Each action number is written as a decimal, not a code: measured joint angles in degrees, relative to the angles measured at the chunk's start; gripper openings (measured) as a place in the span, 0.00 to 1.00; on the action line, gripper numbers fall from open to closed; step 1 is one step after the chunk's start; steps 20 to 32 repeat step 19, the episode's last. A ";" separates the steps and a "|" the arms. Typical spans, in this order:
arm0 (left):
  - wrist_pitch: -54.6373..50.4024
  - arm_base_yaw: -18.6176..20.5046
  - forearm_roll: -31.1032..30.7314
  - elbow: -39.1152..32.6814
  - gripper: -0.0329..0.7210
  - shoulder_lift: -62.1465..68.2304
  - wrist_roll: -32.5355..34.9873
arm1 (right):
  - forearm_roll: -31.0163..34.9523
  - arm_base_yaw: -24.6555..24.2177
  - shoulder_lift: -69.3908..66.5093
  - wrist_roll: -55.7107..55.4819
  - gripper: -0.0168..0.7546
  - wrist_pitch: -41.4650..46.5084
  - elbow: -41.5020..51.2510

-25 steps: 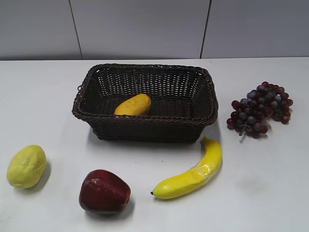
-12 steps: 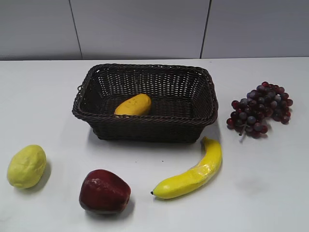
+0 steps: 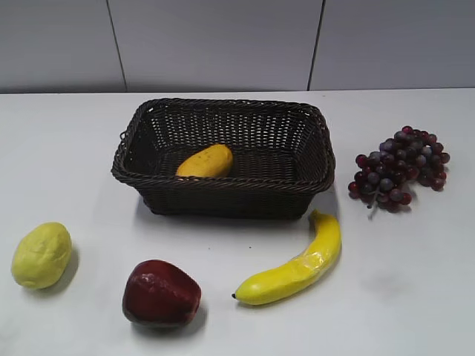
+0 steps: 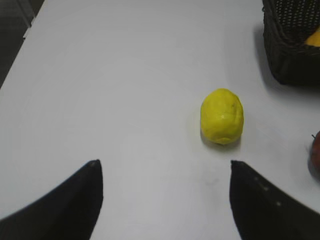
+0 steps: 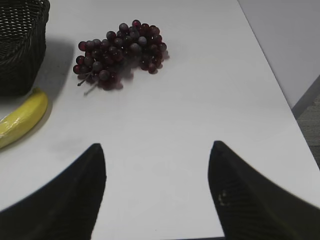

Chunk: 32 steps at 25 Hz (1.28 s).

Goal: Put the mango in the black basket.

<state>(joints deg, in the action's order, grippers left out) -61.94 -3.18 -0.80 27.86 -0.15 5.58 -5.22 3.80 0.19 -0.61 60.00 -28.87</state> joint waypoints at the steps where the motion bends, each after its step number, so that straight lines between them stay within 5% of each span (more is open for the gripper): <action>1: 0.00 0.00 0.00 0.00 0.82 -0.09 0.00 | -0.06 0.00 0.00 0.00 0.67 0.00 0.00; 32: 0.00 0.00 0.07 0.00 0.82 -0.18 0.00 | -0.06 0.00 0.00 0.00 0.67 0.00 0.00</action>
